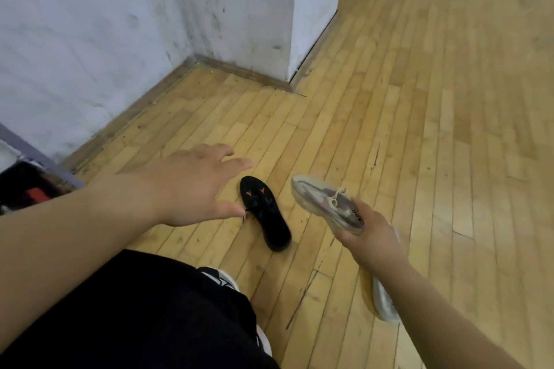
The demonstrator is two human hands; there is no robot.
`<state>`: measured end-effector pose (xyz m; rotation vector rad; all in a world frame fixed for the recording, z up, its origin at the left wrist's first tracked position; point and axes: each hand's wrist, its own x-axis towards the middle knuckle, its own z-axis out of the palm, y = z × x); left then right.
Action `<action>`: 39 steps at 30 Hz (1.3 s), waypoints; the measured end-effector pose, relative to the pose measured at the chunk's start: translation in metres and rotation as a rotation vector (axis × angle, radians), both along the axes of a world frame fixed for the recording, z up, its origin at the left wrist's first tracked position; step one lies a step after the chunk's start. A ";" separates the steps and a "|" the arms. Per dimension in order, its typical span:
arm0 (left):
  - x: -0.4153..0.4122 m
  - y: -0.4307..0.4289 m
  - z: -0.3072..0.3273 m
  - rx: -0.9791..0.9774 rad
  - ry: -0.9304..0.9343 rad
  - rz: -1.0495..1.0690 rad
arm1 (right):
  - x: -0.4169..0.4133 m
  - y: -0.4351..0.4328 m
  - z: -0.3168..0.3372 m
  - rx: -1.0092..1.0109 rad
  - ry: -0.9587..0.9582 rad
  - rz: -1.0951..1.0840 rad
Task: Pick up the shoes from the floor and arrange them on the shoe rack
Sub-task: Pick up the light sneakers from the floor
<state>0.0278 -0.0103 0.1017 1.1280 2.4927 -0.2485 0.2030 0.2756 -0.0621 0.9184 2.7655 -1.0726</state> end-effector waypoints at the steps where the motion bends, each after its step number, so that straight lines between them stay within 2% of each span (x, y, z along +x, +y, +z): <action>1: 0.005 -0.009 0.005 0.016 0.000 0.038 | -0.004 -0.014 0.007 -0.009 0.011 0.038; 6: 0.036 -0.091 0.050 0.203 0.059 0.382 | -0.066 -0.103 0.079 -0.032 0.186 0.373; 11: 0.112 -0.221 0.084 0.381 0.286 0.763 | -0.122 -0.213 0.186 0.012 0.412 0.909; 15: 0.208 -0.317 0.080 0.486 0.445 1.103 | -0.126 -0.329 0.242 0.098 0.448 1.294; 19: 0.314 -0.385 0.050 0.531 0.532 1.476 | -0.090 -0.459 0.263 0.190 0.529 1.631; 26: 0.481 -0.445 -0.032 0.684 0.481 2.017 | 0.031 -0.648 0.230 0.313 0.527 2.045; 29: 0.535 -0.452 -0.071 0.717 0.466 2.272 | 0.085 -0.708 0.197 0.417 0.431 2.207; 32: 0.569 -0.450 -0.117 0.709 0.338 2.480 | 0.123 -0.741 0.143 0.515 0.319 2.292; 34: 0.578 -0.452 -0.147 0.683 0.211 2.517 | 0.133 -0.752 0.113 0.555 0.243 2.313; 36: 0.577 -0.460 -0.172 0.662 0.107 2.509 | 0.131 -0.763 0.097 0.535 0.255 2.307; 39: 0.558 -0.485 -0.205 0.591 0.047 2.445 | 0.117 -0.778 0.086 0.502 0.235 2.204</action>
